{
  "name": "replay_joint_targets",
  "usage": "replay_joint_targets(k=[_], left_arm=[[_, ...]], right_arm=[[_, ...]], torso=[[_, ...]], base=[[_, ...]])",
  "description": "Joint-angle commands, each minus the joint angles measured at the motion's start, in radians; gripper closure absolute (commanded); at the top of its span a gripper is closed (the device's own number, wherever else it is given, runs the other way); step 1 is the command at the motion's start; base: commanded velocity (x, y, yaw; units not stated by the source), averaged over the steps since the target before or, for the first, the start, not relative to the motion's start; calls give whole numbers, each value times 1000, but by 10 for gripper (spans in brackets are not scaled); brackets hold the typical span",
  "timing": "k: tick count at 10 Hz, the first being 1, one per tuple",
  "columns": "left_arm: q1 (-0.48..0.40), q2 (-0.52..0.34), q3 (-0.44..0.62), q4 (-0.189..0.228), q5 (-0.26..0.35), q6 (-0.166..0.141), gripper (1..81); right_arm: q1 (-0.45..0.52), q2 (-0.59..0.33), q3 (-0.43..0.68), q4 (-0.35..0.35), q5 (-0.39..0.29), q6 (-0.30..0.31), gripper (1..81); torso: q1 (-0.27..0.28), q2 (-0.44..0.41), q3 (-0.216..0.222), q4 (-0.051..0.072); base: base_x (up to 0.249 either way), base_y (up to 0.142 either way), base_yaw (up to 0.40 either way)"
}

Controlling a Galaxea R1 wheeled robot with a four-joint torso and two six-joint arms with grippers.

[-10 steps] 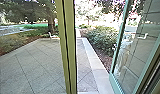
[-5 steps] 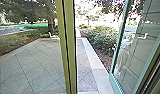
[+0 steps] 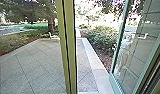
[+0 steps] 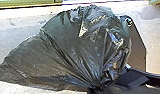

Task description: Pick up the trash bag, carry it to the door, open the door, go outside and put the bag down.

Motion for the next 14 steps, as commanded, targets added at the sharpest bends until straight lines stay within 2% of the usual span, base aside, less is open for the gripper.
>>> replay_joint_targets(k=[1, 5, 14], left_arm=[[-57, -2, 2, 6, 46, -1, 811], [-57, -3, 2, 6, 46, -1, 811], [-57, 0, 2, 8, 48, -1, 811]], right_arm=[[39, 10, 5, -14, -71, -7, 10], [41, 11, 4, -14, -71, -7, 10], [39, 10, 4, -14, -70, -6, 10]], torso=[[0, 0, 0, 0], [0, 0, 0, 0], [0, 0, 0, 0]], base=[[0, 0, 0], [0, -19, 0], [0, -101, 0]])
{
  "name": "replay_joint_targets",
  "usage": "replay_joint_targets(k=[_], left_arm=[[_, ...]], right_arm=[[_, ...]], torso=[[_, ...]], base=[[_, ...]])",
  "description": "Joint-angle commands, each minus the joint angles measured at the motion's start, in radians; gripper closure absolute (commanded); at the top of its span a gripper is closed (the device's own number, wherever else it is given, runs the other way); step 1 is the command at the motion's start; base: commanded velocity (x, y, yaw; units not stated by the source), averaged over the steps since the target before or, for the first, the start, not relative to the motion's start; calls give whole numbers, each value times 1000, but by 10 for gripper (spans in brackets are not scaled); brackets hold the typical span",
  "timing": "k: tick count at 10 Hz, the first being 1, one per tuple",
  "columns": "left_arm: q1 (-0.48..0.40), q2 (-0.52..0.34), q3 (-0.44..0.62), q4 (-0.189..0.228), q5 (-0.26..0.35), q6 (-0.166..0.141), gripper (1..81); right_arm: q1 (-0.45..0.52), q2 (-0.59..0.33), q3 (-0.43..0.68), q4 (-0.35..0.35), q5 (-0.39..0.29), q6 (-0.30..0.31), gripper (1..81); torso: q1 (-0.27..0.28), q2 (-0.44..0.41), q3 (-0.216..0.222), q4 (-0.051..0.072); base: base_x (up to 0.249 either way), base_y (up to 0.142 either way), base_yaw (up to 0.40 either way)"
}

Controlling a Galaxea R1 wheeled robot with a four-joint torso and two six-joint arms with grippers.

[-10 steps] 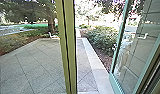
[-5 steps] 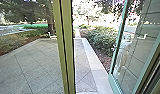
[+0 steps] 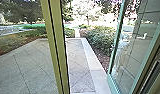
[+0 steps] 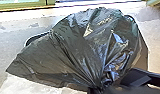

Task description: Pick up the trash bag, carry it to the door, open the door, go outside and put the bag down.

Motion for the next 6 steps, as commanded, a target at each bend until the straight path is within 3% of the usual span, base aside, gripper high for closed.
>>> replay_joint_targets(k=[1, 6], left_arm=[[-57, 2, 4, 8, 48, -1, 811], [-57, 4, 4, 8, 48, -1, 811]], right_arm=[[44, 12, 7, -10, -70, -8, 10], [42, 12, 6, -10, -70, -8, 10]], torso=[[0, 0, 0, 0], [0, 0, 0, 0]], base=[[0, -110, 0], [0, -124, 0]])
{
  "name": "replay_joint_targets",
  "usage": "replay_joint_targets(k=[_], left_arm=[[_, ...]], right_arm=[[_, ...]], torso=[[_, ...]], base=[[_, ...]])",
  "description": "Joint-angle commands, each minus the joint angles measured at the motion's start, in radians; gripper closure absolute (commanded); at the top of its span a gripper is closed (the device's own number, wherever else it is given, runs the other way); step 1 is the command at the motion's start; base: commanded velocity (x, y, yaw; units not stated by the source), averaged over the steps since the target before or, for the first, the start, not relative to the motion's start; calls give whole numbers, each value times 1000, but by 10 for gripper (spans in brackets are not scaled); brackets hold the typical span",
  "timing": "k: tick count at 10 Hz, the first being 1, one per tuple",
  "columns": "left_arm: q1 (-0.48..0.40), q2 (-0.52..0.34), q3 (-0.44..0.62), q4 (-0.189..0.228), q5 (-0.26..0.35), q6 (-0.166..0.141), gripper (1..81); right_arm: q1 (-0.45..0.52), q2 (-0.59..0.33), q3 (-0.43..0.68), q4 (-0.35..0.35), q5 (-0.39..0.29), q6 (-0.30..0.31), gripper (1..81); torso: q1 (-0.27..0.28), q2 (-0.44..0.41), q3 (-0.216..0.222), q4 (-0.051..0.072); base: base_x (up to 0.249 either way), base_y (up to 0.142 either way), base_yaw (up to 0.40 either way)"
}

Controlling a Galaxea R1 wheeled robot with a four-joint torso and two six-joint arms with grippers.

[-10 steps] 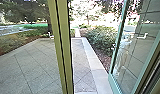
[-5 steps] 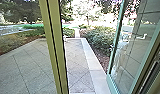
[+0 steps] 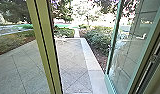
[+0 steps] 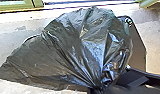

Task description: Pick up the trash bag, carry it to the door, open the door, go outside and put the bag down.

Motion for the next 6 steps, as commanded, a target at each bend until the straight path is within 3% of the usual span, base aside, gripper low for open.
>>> replay_joint_targets(k=[1, 6], left_arm=[[-57, -1, 3, 8, 47, -1, 811], [-57, 2, 3, 9, 48, -1, 811]], right_arm=[[39, 10, 7, -10, -73, -7, 10], [38, 10, 5, -10, -73, -7, 10]], torso=[[0, 0, 0, 0], [0, 0, 0, 0]], base=[[0, -133, 0], [0, -137, 0]])
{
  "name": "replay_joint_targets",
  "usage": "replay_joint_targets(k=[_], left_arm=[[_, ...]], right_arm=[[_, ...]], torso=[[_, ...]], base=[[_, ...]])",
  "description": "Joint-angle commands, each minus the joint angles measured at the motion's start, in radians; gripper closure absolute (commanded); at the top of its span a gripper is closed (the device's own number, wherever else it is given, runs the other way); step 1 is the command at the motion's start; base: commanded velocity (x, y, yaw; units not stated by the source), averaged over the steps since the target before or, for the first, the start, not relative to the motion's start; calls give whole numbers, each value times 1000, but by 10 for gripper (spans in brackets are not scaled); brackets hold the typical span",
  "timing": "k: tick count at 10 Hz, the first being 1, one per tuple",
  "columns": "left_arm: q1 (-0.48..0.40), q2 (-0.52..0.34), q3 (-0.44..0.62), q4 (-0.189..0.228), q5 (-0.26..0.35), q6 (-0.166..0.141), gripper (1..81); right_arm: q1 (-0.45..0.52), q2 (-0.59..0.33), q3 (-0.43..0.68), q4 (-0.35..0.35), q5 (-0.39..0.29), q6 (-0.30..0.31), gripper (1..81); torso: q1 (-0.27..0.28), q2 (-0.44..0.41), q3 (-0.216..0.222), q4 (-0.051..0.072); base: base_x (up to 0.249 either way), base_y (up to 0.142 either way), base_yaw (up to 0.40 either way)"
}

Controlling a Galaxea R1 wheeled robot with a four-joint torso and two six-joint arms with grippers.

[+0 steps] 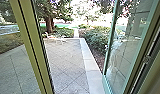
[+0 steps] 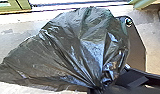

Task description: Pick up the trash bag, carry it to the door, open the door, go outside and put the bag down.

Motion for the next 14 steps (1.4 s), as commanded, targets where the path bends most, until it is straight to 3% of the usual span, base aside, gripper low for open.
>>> replay_joint_targets(k=[1, 14], left_arm=[[-57, 1, 3, 9, 48, -1, 811], [-57, 1, 3, 9, 48, -1, 811]], right_arm=[[38, 9, 5, -10, -73, -7, 10], [40, 11, 2, -10, -73, -7, 10]], torso=[[0, 0, 0, 0], [0, 0, 0, 0]], base=[[0, -138, 0], [0, -128, 0]])
